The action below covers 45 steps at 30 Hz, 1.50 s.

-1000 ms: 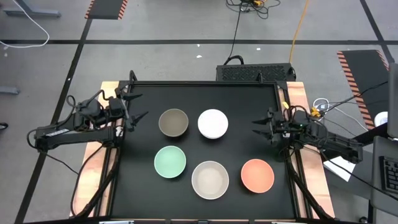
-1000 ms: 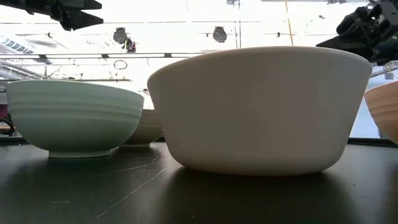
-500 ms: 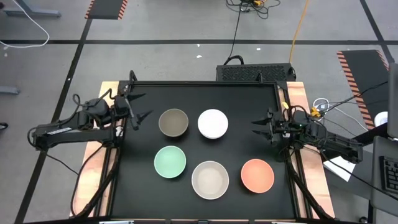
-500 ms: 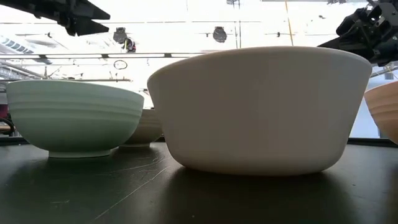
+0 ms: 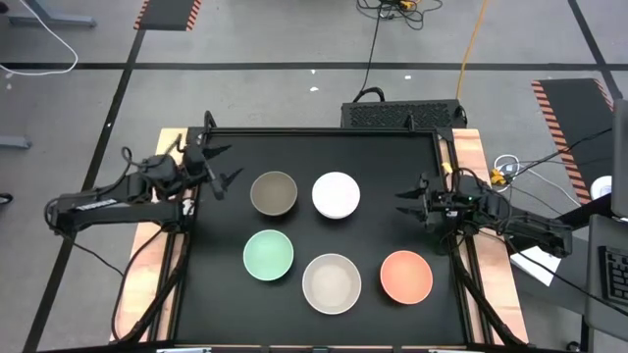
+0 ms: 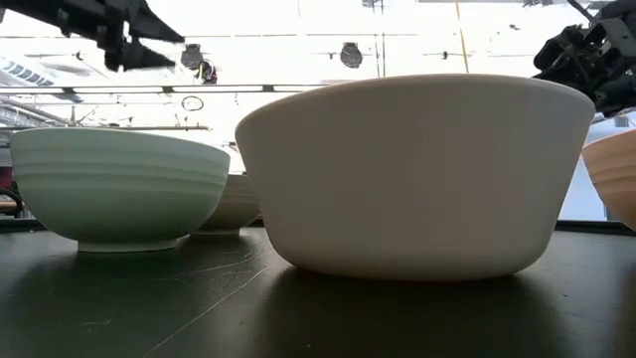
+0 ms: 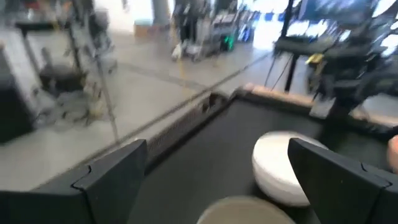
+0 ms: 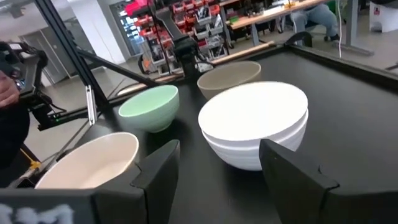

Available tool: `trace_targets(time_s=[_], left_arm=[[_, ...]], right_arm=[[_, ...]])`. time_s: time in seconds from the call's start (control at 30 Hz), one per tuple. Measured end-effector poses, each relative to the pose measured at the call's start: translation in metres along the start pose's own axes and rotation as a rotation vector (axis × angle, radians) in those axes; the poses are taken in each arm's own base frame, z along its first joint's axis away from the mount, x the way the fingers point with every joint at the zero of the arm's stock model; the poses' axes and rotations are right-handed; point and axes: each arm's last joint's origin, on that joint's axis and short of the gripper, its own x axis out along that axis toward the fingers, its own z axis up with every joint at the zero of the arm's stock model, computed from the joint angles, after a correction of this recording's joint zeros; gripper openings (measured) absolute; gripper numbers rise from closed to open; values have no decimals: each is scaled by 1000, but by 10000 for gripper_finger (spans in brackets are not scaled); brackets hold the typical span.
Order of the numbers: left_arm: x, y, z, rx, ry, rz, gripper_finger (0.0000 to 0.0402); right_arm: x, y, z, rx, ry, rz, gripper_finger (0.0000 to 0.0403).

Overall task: Nest bowls inside each other
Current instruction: Stack the brown bowl on the stacked white bowl

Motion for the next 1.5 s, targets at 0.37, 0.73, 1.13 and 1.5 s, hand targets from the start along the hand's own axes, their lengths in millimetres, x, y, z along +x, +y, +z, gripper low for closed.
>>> trace_targets(time_s=[0.37, 0.73, 1.13, 1.5], left_arm=[[53, 5, -22, -21, 320, 57, 392], [93, 27, -37, -17, 633, 136, 392], [109, 27, -53, -40, 849, 39, 392], [111, 17, -55, -4, 863, -7, 392]], right_arm=[[2, 0, 2, 3, -74, 22, 212], [2, 0, 2, 12, -73, 22, 212], [2, 0, 2, 26, -72, 22, 212], [5, -3, -4, 43, -62, 18, 212]])
